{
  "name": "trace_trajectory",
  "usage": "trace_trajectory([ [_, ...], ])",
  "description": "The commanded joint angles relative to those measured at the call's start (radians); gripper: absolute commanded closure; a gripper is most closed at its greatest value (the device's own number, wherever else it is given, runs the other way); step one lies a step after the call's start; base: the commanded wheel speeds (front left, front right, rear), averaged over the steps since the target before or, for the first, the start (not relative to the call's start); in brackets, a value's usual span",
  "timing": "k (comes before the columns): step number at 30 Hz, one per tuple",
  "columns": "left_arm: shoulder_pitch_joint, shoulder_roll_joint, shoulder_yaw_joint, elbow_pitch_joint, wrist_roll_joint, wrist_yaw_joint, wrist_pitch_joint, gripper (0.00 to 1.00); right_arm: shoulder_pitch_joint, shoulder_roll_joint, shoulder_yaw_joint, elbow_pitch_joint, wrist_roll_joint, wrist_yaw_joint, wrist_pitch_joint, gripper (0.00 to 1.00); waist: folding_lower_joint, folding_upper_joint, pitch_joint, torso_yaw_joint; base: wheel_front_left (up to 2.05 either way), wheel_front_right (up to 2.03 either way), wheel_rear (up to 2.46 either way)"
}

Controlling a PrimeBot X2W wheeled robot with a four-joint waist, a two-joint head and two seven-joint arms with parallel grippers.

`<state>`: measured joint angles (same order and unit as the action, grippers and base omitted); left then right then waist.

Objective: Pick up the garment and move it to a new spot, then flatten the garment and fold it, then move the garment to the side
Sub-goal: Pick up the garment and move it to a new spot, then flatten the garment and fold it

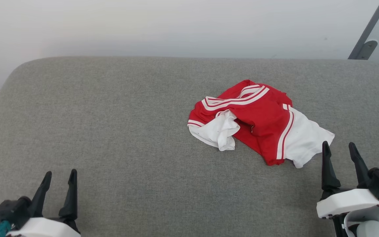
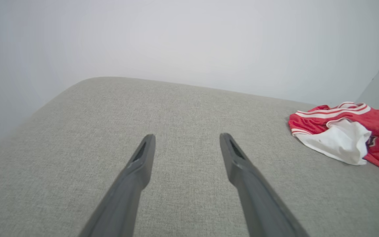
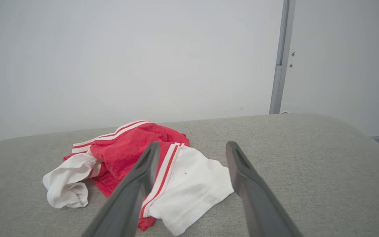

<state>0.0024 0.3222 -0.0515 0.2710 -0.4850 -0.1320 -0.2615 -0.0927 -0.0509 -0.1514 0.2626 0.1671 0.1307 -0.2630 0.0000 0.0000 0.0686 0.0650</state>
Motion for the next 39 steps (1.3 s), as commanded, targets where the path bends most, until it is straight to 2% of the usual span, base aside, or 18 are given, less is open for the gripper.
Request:
trace_trajectory([
  [1,0.022,-0.012,0.021,-0.024,0.028,0.003,-0.005,0.0,0.0,-0.001,0.001,-0.006,0.0,0.0,-0.002,0.0,0.0,0.0,-0.001,-0.003,0.0,0.0,0.0],
  [10,0.074,-0.069,0.062,-0.07,0.094,0.003,-0.005,0.0,0.002,-0.001,0.012,0.001,0.015,0.0,-0.002,0.0,0.0,0.0,0.01,-0.013,0.0,0.0,0.0],
  [23,0.045,-0.082,0.052,-0.085,0.072,0.002,-0.005,0.0,-0.02,-0.001,0.014,0.003,0.012,0.0,-0.002,0.0,0.0,0.0,0.04,-0.019,0.0,0.0,0.0],
  [27,-0.03,-0.007,-0.066,-0.107,0.049,0.003,-0.005,0.0,-0.042,-0.001,0.016,-0.007,0.022,0.0,-0.002,0.0,0.0,0.0,0.079,-0.024,0.0,0.0,0.0],
  [32,-0.248,0.173,-0.342,-0.127,-0.054,0.003,-0.002,0.0,-0.084,-0.001,0.029,-0.021,0.025,0.0,-0.002,0.0,0.0,0.0,0.141,-0.039,0.0,0.0,0.0],
  [34,-0.357,0.252,-0.469,-0.135,-0.125,0.003,0.043,0.0,-0.1,-0.001,0.032,-0.026,0.031,0.0,-0.002,0.0,0.0,0.0,0.168,-0.051,0.0,0.0,0.0],
  [36,-0.475,0.32,-0.604,-0.15,-0.215,0.003,0.131,0.0,-0.119,0.0,0.039,-0.035,0.044,0.0,-0.002,0.0,0.0,0.0,0.202,-0.067,0.0,0.0,0.0],
  [37,-0.475,0.32,-0.604,-0.15,-0.215,0.003,0.131,0.0,-0.119,0.0,0.039,-0.035,0.044,0.0,-0.002,0.0,0.0,0.0,0.202,-0.067,0.0,0.0,0.0],
  [39,-0.6,0.381,-0.748,-0.193,-0.306,0.002,0.226,0.0,-0.134,0.0,0.047,-0.041,0.058,0.0,-0.002,0.0,0.0,0.0,0.237,-0.087,0.0,0.0,0.0],
])
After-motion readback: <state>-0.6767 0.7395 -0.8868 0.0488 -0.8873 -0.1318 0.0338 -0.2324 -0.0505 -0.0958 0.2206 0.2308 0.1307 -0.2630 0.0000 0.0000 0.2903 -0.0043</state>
